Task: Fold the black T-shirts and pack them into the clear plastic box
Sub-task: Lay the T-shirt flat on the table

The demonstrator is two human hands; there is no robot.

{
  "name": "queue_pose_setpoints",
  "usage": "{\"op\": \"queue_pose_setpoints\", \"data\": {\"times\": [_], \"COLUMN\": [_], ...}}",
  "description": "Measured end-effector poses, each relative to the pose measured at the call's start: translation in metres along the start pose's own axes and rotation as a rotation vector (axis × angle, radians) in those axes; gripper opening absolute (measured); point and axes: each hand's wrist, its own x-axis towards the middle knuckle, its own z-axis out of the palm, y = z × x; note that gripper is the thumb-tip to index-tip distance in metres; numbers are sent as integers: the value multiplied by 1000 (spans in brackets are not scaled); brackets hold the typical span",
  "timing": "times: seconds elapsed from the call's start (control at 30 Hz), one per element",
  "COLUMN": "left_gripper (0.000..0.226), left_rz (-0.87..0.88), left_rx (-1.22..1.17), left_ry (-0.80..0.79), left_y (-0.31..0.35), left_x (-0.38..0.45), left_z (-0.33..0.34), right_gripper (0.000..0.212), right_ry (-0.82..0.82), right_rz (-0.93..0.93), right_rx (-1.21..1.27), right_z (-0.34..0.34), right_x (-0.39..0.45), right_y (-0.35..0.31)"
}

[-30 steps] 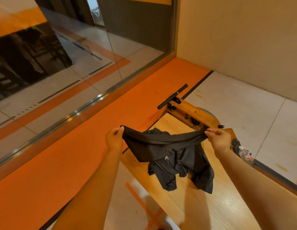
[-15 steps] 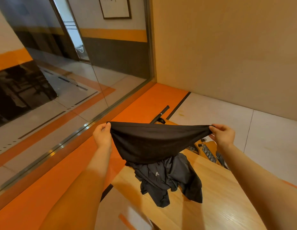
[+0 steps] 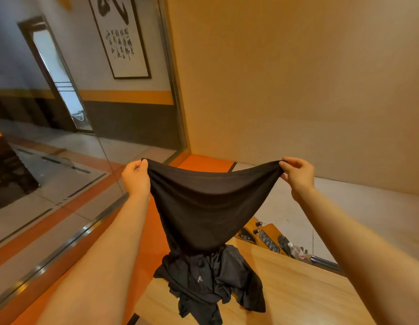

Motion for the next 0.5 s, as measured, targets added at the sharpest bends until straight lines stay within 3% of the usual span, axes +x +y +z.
{"op": "queue_pose_setpoints", "data": {"times": [0.3,0.5], "left_gripper": [27,24], "left_rz": [117,148], "left_rx": [-86,-169], "left_ry": [-74,-147], "left_y": [67,102], "left_x": [0,-14], "left_z": [48,99], "right_gripper": [25,24], "right_ry": [128,215], "right_rz": [-160,-223], "right_rx": [44,78], "right_z": [-57,-110], "right_x": [23,39], "right_y": [-82,-121]}}
